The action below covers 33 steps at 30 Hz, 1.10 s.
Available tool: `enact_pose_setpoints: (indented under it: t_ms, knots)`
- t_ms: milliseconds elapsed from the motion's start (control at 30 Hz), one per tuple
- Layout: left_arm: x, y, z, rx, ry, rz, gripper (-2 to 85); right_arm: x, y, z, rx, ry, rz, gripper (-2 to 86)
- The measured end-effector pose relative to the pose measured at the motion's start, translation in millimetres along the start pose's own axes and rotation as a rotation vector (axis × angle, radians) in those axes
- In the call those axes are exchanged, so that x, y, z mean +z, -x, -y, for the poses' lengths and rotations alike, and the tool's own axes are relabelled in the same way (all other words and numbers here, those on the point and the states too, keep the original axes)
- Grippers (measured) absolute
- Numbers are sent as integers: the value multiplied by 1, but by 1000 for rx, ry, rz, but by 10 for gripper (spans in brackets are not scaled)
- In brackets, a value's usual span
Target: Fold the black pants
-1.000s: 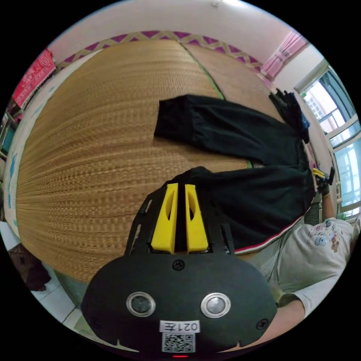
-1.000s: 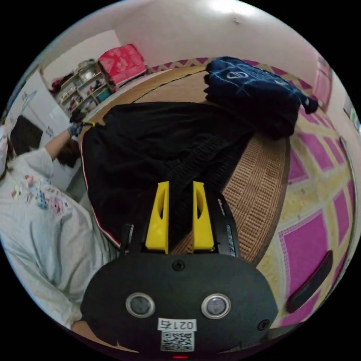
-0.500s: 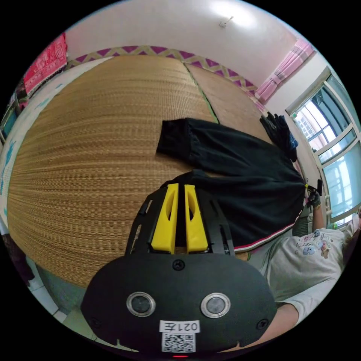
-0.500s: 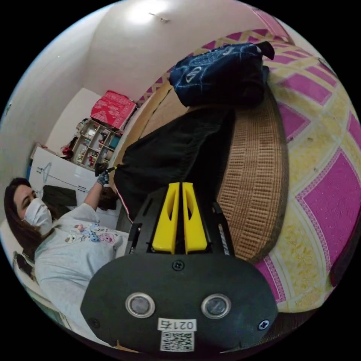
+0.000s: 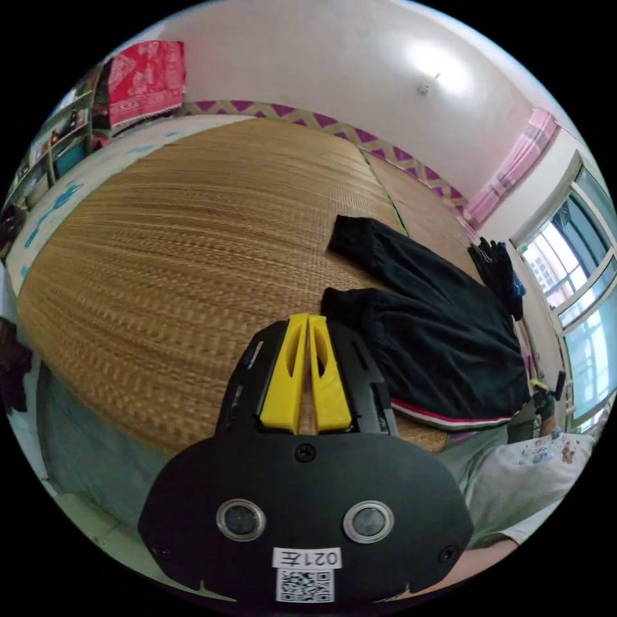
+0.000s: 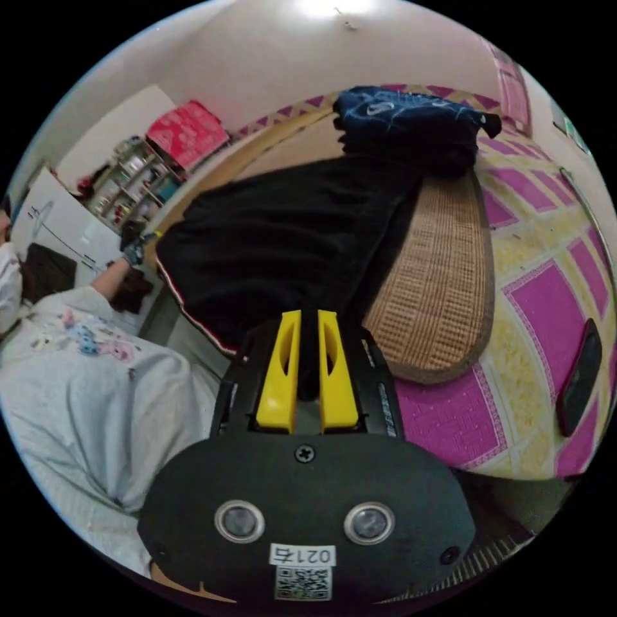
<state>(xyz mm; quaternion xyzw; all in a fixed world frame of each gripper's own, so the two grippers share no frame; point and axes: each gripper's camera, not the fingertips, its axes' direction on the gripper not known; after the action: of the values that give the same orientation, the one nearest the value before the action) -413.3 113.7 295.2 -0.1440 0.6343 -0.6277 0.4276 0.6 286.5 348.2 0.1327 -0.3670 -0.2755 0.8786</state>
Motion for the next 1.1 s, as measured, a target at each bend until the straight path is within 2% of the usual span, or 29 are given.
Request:
enact_pose_setpoints:
  t_ms: [33,167,233,367,600,800,1100]
  knots:
    - [-6,1,-5,0,-22,-18,-7,10,5,-10,-22,9,-91,19]
    - [-47,-14,-43,61,-159,-135,-7,-15,0,-40,58,-67,-139,10]
    - [-63,-28,-62,75,-194,-175,-3,-40,-4,-69,98,-174,-52,25]
    - [-87,-44,-116,-71,-263,-236,34,-44,-19,-104,235,-177,104,92]
    - [-83,-28,-171,-353,-296,-333,72,-25,-47,-140,513,-305,334,105]
    - [-88,-19,-171,-368,-297,-367,79,-16,-71,-152,666,-415,481,101]
    - [-95,-10,-168,-358,-293,-396,77,-11,-76,-157,659,-390,576,103]
